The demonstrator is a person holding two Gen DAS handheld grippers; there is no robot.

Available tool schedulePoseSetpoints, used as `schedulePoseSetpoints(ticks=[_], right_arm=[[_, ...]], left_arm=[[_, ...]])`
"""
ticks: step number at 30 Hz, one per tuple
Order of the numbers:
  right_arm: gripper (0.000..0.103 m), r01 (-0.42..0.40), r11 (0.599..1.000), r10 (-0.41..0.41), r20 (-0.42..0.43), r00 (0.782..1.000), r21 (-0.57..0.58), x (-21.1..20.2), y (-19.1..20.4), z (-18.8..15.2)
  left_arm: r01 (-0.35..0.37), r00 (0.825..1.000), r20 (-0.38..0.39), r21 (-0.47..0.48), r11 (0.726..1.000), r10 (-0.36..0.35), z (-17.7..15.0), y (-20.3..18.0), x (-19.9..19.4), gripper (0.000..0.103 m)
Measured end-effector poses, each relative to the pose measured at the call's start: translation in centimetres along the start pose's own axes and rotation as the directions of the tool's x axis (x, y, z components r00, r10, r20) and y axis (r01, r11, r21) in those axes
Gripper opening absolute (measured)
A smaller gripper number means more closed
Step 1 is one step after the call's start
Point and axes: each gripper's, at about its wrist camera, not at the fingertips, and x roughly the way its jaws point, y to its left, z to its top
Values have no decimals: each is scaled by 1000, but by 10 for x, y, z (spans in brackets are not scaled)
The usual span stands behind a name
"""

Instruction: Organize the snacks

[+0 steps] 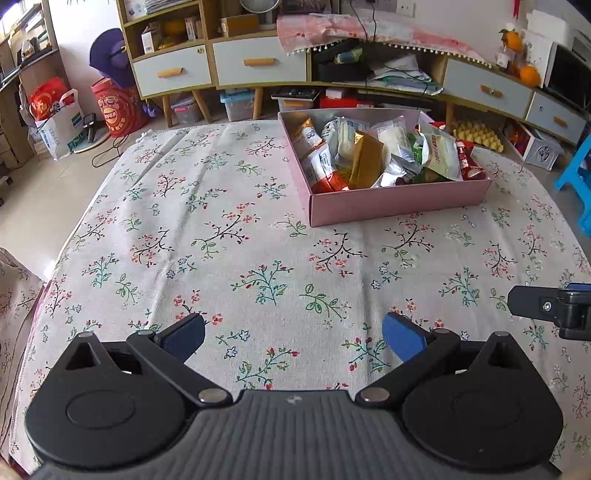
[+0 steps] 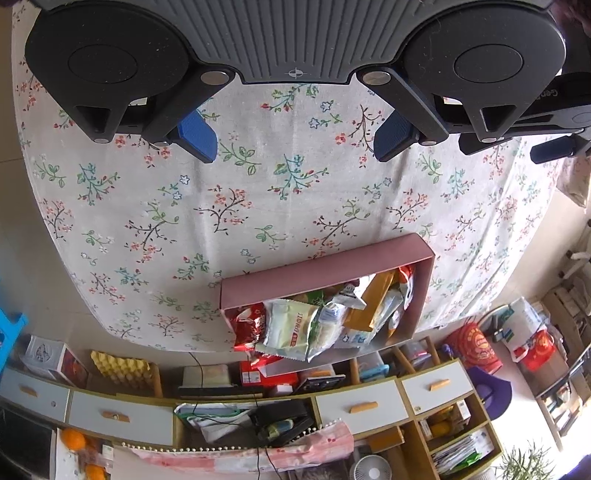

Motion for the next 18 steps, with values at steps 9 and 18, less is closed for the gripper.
schedulePoseSetpoints(ticks=[9,18], right_arm=[[94,-3,1000,3,-9,1000,-27,0,3,-3],[94,-5,1000,4,-7,1000,-30,-1,3,-3]], left_arm=[[2,1000,-14,-7,1000,-2,-1,1,1,103],[5,1000,-17,-7,1000,-6,0,0,1,103]])
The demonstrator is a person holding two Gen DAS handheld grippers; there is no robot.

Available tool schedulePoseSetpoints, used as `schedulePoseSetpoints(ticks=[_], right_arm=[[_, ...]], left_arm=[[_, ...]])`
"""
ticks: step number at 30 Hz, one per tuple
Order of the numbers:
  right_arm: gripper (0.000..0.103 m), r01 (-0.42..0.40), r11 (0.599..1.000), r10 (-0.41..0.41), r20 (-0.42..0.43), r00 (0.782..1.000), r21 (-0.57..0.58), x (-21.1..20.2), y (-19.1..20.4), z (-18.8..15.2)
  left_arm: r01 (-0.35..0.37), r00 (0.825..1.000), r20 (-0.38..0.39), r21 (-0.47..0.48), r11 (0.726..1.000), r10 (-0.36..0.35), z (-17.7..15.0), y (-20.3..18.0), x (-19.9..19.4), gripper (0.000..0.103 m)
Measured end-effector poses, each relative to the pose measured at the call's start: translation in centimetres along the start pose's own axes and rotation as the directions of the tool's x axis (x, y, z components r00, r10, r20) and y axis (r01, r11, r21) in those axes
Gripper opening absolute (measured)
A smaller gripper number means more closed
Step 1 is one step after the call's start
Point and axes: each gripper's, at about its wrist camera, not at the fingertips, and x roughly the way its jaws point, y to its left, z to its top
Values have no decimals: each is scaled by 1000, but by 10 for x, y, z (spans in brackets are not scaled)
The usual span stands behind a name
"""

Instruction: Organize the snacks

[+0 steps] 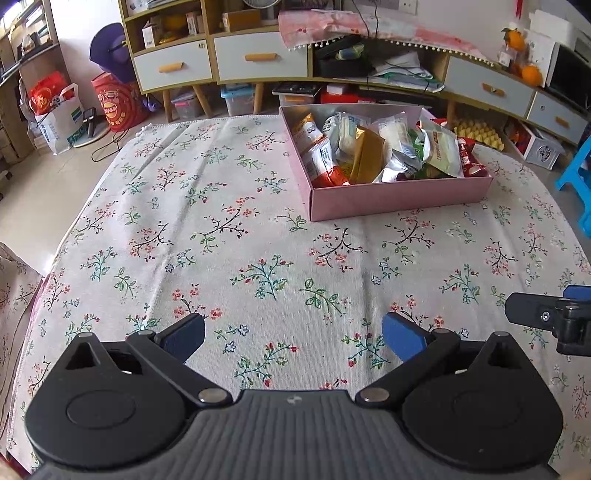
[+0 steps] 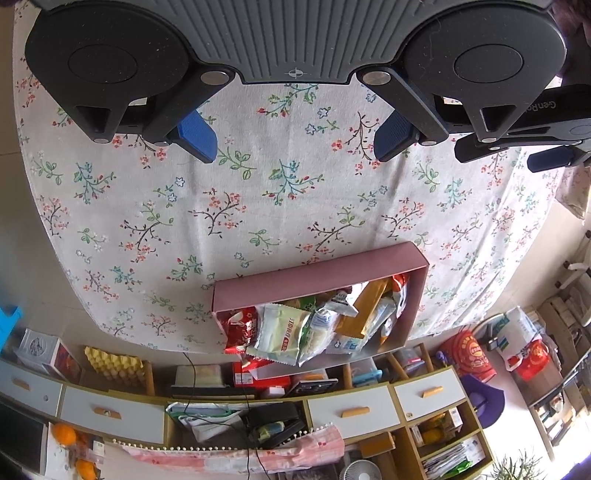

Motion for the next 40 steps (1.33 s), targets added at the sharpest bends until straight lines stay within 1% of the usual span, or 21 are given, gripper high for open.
schedulePoseSetpoints(ticks=[7,14,28,36,40], right_arm=[[94,9,1000,-9,5,1000,-17,0,4,0],[94,19,999,-18,27,999,-32,-3,5,0],[94,11,999,-10,25,1000,-38,-3,7,-1],[94,6,999,-5,29,1000,-42,-5,8,-1],[94,11,999,-10,22,1000,-43,-4,6,-3]], left_arm=[[4,1000,-1,-4,1000,-4,0,1,0,103],[4,1000,4,-8,1000,-4,1,1,0,103],[9,1000,3,-11,1000,-9,0,1,1,103],[33,999,-10,-24,999,-33,0,1,-2,103],[45,999,3,-3,999,-45,-2,0,-8,103]])
